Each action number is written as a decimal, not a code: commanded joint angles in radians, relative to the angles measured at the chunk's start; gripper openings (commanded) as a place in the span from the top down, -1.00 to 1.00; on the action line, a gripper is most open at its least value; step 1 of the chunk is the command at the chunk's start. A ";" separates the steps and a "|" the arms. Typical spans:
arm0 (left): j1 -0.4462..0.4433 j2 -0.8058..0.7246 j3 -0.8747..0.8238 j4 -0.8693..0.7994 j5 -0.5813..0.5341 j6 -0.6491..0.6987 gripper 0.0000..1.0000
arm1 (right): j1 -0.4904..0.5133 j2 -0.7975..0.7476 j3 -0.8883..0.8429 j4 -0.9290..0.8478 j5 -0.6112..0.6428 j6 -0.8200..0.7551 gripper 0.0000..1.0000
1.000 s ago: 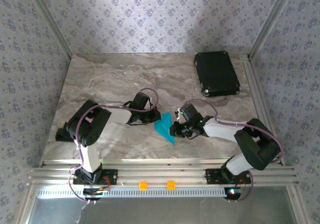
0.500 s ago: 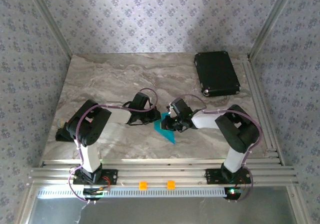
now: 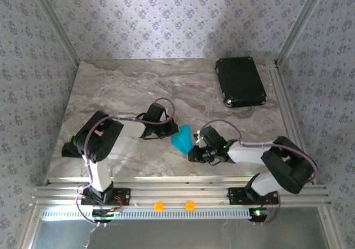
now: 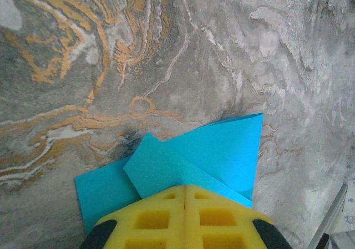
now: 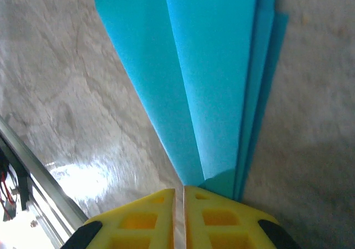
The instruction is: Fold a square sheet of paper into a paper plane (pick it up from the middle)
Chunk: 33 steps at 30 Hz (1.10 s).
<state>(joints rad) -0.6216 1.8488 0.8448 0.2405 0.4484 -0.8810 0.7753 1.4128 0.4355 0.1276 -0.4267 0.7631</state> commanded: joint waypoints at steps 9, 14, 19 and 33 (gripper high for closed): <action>0.017 0.029 -0.048 -0.057 -0.044 -0.017 0.89 | -0.004 -0.228 -0.106 -0.128 0.055 0.082 0.63; 0.017 0.012 -0.060 -0.046 -0.034 -0.065 0.89 | -0.088 -0.284 -0.093 -0.126 0.037 0.232 0.24; 0.017 -0.002 -0.066 -0.047 -0.031 -0.086 0.89 | -0.114 -0.249 -0.051 -0.128 -0.015 0.267 0.18; 0.016 0.001 -0.055 -0.061 -0.024 -0.088 0.89 | -0.088 -0.093 -0.026 -0.080 -0.062 0.284 0.19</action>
<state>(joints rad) -0.6106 1.8400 0.8139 0.2867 0.4561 -0.9707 0.6827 1.2942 0.3912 0.0334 -0.4759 1.0290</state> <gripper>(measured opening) 0.059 0.406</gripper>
